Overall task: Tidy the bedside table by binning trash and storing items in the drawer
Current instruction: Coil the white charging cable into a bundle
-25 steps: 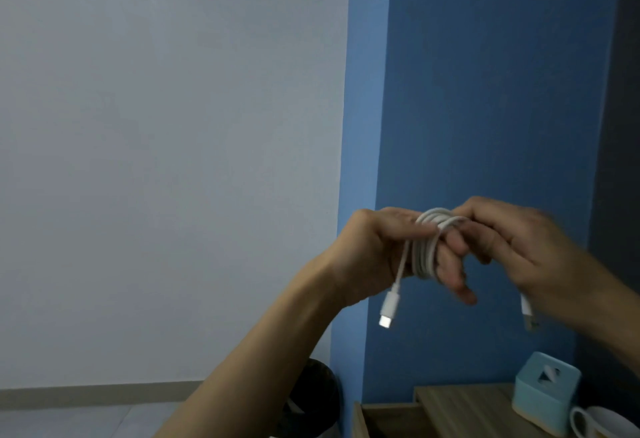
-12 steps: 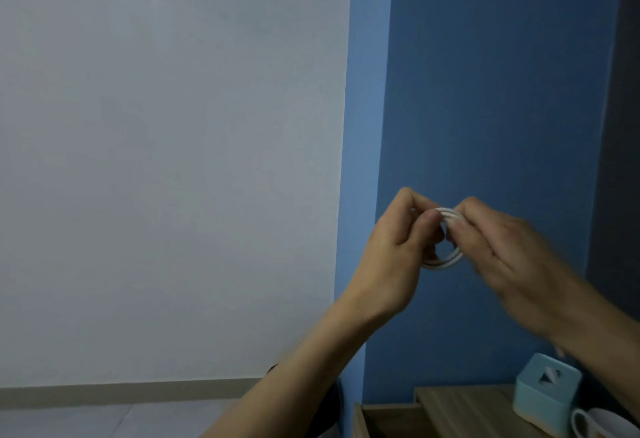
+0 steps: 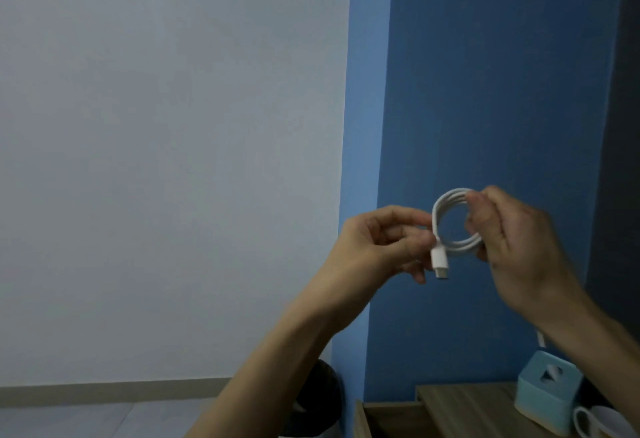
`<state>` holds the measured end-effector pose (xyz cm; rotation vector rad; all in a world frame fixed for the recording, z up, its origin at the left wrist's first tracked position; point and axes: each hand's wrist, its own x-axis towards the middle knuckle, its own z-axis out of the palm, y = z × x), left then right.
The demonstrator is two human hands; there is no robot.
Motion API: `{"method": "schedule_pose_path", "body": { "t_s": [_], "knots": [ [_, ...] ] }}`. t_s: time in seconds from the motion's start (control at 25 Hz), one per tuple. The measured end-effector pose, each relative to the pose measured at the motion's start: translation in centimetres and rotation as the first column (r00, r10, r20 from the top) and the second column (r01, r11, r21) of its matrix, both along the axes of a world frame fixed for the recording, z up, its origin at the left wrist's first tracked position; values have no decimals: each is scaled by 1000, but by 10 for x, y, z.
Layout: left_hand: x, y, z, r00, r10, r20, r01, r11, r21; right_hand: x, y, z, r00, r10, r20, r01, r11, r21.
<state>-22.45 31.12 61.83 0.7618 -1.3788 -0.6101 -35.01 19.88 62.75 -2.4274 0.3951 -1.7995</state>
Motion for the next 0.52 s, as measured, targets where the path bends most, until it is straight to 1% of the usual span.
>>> {"method": "schedule_pose_path", "body": {
  "t_s": [0.08, 0.12, 0.16, 0.2, 0.32, 0.36, 0.4, 0.44, 0.48, 0.52],
  "knots": [
    [-4, -9, -3, 974, 218, 57, -213, 974, -78, 4, 6, -4, 999, 30, 12, -30, 999, 20],
    [-4, -14, -6, 938, 335, 87, -322, 938, -130, 5, 9, -6, 999, 48, 16, -48, 999, 25],
    [-4, -17, -9, 909, 404, 101, -384, 908, -169, 7, 11, -7, 998, 67, 19, -67, 997, 31],
    [-3, -21, -12, 905, 413, 104, -391, 902, -182, 8, 13, -8, 997, 76, 21, -77, 996, 36],
    [-4, -24, -14, 973, 226, 35, -220, 967, -126, 10, 16, -12, 996, 81, 36, -82, 996, 31],
    [-5, -23, -13, 975, 217, 39, -211, 970, -119, 10, 16, -14, 995, 89, 34, -90, 995, 35],
    [-5, -21, -11, 964, 258, 64, -249, 960, -128, 10, 17, -16, 996, 87, 22, -88, 996, 34],
    [-5, -20, -9, 930, 351, 110, -332, 929, -162, 10, 17, -18, 997, 77, 8, -77, 997, 23],
    [-4, -19, -7, 870, 466, 163, -429, 877, -216, 10, 19, -20, 997, 72, -2, -72, 997, 7],
    [-4, -19, -6, 785, 583, 209, -521, 804, -287, 10, 21, -21, 997, 69, -13, -70, 998, -10]
  ]
}}
